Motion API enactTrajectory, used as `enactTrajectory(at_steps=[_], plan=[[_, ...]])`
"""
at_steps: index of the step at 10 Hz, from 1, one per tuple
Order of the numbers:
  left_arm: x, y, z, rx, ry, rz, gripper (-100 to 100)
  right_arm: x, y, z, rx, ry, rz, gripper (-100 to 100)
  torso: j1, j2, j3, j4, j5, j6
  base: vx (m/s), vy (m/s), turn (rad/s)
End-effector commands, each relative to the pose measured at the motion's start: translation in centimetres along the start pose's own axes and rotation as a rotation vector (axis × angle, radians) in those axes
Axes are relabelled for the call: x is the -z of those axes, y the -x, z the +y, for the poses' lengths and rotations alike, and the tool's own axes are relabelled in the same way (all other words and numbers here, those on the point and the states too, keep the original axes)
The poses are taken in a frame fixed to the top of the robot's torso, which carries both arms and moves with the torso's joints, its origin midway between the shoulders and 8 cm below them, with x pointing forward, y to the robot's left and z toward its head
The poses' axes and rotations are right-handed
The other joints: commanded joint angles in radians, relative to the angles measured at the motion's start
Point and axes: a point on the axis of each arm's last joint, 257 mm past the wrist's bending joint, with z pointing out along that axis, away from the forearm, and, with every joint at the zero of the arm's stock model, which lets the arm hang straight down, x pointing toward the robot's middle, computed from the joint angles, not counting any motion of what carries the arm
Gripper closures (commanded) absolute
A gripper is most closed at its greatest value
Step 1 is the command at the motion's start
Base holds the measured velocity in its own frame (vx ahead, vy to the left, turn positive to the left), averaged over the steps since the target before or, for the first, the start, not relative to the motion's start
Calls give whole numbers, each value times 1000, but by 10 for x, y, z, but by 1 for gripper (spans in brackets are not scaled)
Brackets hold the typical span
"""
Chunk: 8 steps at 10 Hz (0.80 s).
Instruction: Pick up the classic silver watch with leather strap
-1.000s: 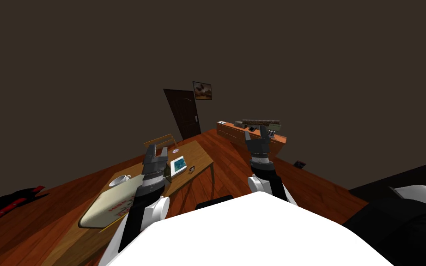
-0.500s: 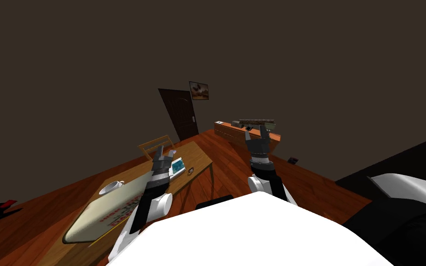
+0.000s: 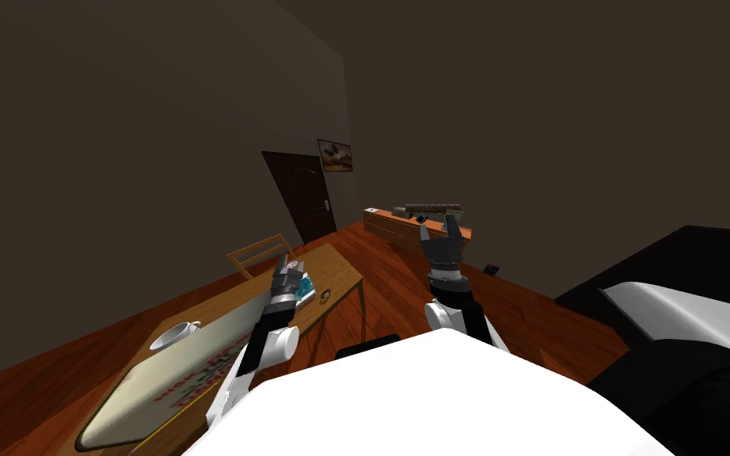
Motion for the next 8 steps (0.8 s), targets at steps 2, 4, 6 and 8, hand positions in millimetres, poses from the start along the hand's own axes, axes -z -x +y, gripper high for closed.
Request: enactTrajectory(at_steps=[2, 4, 6, 8], plan=[[-2, 6, 35, 77, 83, -25, -100, 0, 0, 0, 0, 0, 0, 0, -1, 0, 0, 0, 0, 0, 3, 31, -55], [-2, 11, 55, 123, 131, -41, -100, 0, 0, 0, 0, 0, 0, 0, -1, 0, 0, 0, 0, 0, -2, 33, -93], [-2, 17, 92, 215, 220, -73, -100, 0, 0, 0, 0, 0, 0, 0, -2, 0, 0, 0, 0, 0, -1, 31, -106], [1, 21, 114, 261, 271, -94, -100, 0, 0, 0, 0, 0, 0, 0, -1, 0, 0, 0, 0, 0, 2, 33, -69]])
